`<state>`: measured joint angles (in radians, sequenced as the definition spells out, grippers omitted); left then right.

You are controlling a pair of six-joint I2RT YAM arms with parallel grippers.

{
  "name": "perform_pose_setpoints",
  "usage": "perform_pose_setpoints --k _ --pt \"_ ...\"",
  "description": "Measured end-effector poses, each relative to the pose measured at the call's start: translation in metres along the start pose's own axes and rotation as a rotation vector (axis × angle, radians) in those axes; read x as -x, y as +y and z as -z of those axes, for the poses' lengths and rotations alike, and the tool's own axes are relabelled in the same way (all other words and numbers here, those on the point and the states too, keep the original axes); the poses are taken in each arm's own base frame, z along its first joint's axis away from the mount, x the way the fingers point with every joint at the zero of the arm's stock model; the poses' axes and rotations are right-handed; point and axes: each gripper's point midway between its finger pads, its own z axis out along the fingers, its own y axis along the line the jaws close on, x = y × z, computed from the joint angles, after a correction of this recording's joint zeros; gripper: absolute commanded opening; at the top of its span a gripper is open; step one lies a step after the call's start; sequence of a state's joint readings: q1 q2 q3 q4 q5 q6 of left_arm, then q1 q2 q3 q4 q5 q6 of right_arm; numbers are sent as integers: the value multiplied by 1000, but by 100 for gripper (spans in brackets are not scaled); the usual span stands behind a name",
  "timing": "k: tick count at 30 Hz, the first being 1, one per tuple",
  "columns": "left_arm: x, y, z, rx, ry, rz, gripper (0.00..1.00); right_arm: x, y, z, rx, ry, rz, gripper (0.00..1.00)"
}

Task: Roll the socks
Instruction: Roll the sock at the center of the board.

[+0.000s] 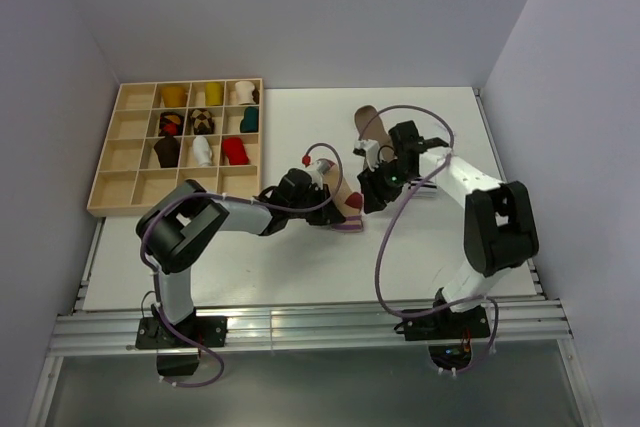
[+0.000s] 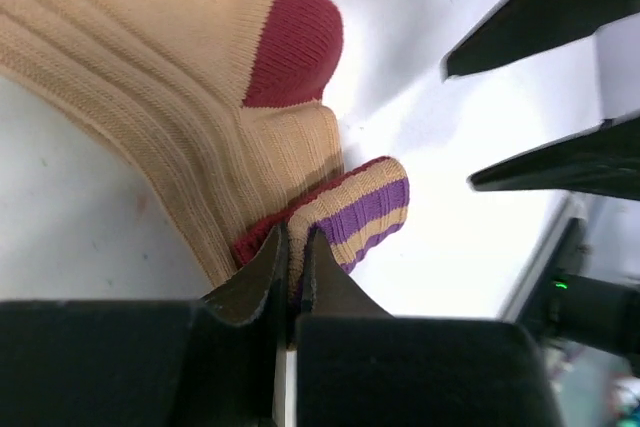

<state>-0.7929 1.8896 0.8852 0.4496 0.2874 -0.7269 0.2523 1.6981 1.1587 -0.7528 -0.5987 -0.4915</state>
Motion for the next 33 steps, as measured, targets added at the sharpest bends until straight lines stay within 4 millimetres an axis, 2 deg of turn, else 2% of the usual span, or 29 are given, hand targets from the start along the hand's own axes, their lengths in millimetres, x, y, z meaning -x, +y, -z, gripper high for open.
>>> perform_pose_setpoints --k 5,9,14,19,26,33 --pt "-17 -6 5 -49 105 151 0 -8 3 10 -81 -92 129 63" --pt "-34 -12 10 -85 206 267 0 -18 12 11 -125 -128 258 65" --pt "-46 -14 15 -73 300 377 0 -25 45 -2 -138 -151 497 68" --pt "-44 -13 13 -35 354 448 0 -36 73 -20 -113 -121 684 69" --pt "-43 -9 15 -17 387 510 0 -41 82 -32 -124 -94 788 66" --pt "-42 -6 16 -24 417 552 0 -52 79 -47 -144 -52 832 61"
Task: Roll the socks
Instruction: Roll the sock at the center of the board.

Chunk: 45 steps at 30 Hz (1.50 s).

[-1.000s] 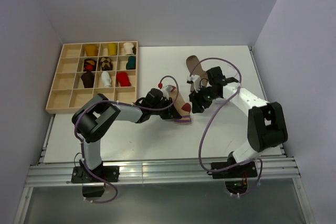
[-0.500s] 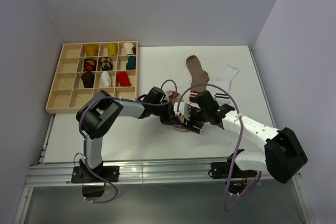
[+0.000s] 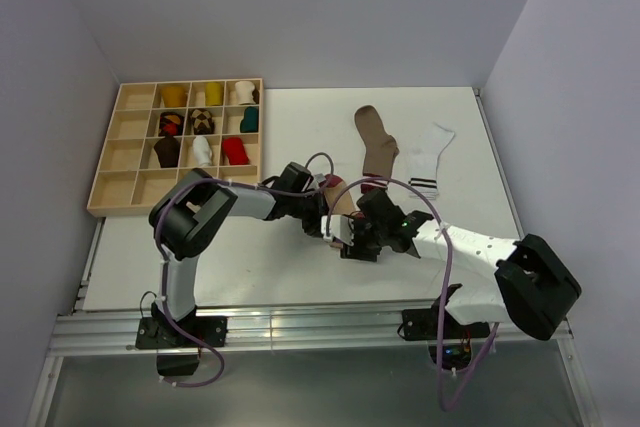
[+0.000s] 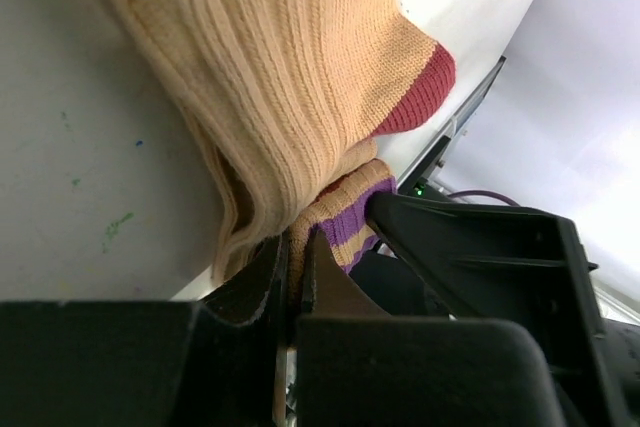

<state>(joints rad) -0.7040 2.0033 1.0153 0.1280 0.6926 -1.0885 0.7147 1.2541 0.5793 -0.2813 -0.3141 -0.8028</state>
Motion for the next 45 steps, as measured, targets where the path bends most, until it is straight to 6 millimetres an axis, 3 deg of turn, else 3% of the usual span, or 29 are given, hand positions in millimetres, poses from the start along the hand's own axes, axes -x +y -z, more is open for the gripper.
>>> perform_pose_setpoints --k 5,6,9,14,18,24,28,36,45 --pt "0 0 0 0 16 11 2 -1 -2 -7 -22 15 30 51" --pt "0 0 0 0 16 12 3 -1 -3 -9 -26 18 34 43" --pt "0 0 0 1 17 13 14 -3 -6 -15 -34 30 35 26" --pt "3 3 3 2 9 7 38 1 -8 -17 -10 42 21 14" --pt "9 -2 11 0 -36 -59 50 8 -10 -18 95 45 -47 13" --pt "32 14 39 57 -219 -152 54 6 -25 -10 273 40 -238 13" --pt "47 27 60 77 -351 -176 54 -3 -20 -7 398 59 -346 13" --pt "43 43 85 137 -536 -366 56 5 -12 -11 642 130 -511 13" --pt "17 5 80 102 -592 -728 61 8 -16 -16 849 189 -734 13"
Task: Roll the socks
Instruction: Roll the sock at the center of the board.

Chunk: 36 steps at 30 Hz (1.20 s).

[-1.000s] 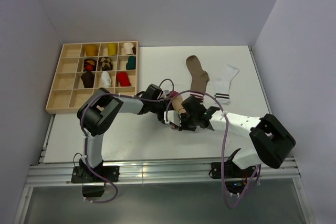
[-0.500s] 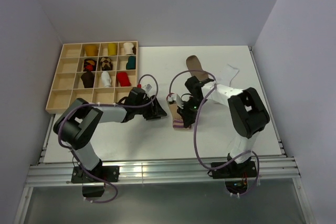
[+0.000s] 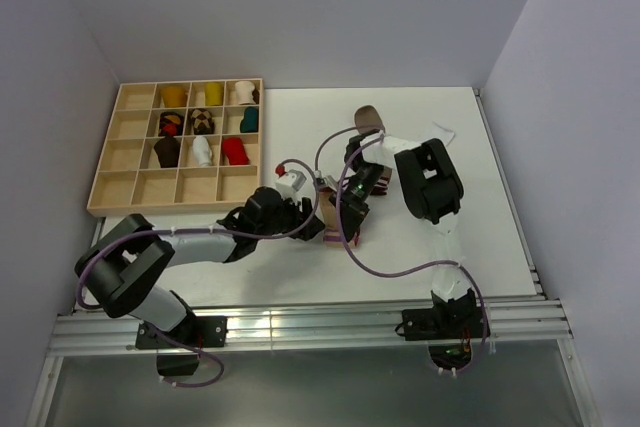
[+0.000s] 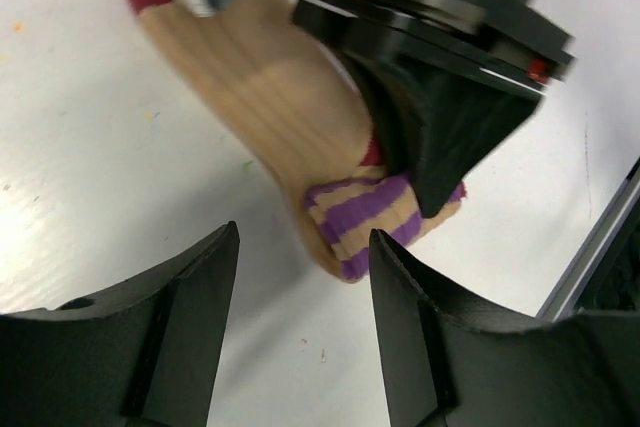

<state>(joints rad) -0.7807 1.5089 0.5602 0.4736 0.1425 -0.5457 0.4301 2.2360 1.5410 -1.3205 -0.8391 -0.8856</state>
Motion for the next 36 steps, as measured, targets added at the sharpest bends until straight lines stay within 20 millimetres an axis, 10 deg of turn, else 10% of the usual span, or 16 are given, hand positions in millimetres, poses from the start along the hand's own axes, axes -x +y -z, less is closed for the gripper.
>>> perform_pose_setpoints --k 13,36 --pt "12 -40 -33 -179 33 -168 62 2 -4 4 56 7 -112 13" --pt "-29 -38 -48 -217 138 -142 47 3 -6 9 54 -9 -177 14"
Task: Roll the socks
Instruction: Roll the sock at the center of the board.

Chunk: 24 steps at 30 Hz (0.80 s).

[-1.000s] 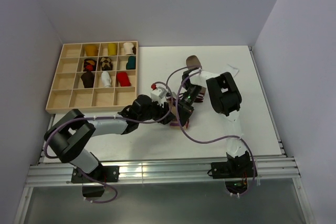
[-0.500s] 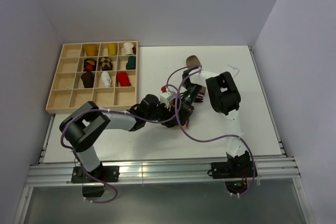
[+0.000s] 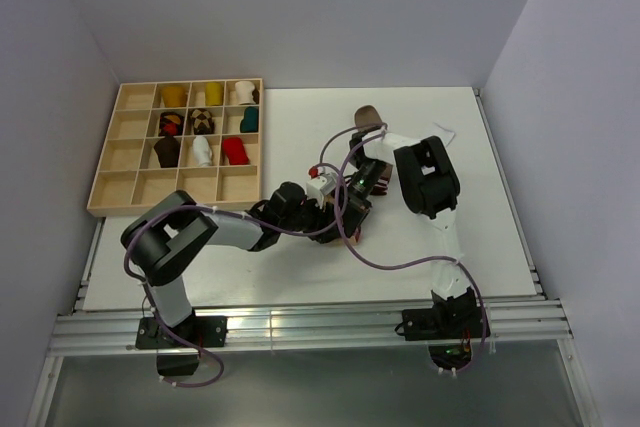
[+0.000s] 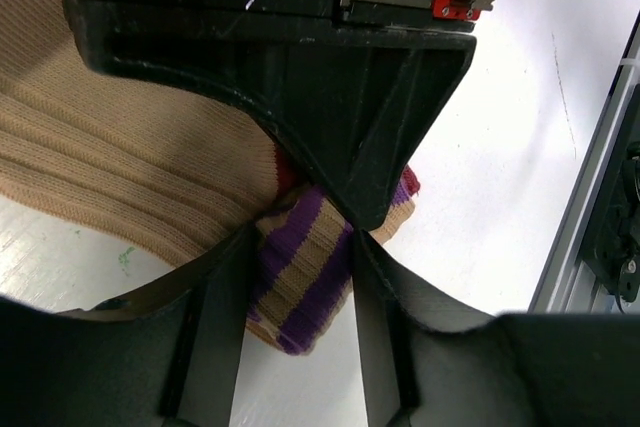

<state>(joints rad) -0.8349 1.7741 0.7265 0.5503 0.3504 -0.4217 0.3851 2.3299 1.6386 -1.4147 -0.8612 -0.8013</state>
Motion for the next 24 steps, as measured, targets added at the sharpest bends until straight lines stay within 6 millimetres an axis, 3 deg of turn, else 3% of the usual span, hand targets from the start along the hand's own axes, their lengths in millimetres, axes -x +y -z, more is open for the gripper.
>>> perform_pose_setpoints --k 2,6,7,9,10,13,19,24 --pt "0 0 -2 -1 -1 8 43 0 -1 1 -4 -3 -6 14" --pt "0 2 -6 1 2 23 35 2 -4 3 -20 -14 -31 28" --pt "0 2 -8 2 6 31 26 2 -6 4 -32 -19 -35 30" --pt "2 3 -12 10 14 48 19 4 -8 7 -67 -29 -37 35" --pt "4 3 -14 16 20 55 11 5 -9 9 -90 -37 -33 36" --pt "7 5 -17 38 30 74 0 9 -11 16 -149 -76 -14 39" --pt "7 6 -18 63 47 100 0 22 -7 34 -287 -214 81 46" --pt "7 5 -18 63 46 125 0 27 2 64 -386 -375 150 46"
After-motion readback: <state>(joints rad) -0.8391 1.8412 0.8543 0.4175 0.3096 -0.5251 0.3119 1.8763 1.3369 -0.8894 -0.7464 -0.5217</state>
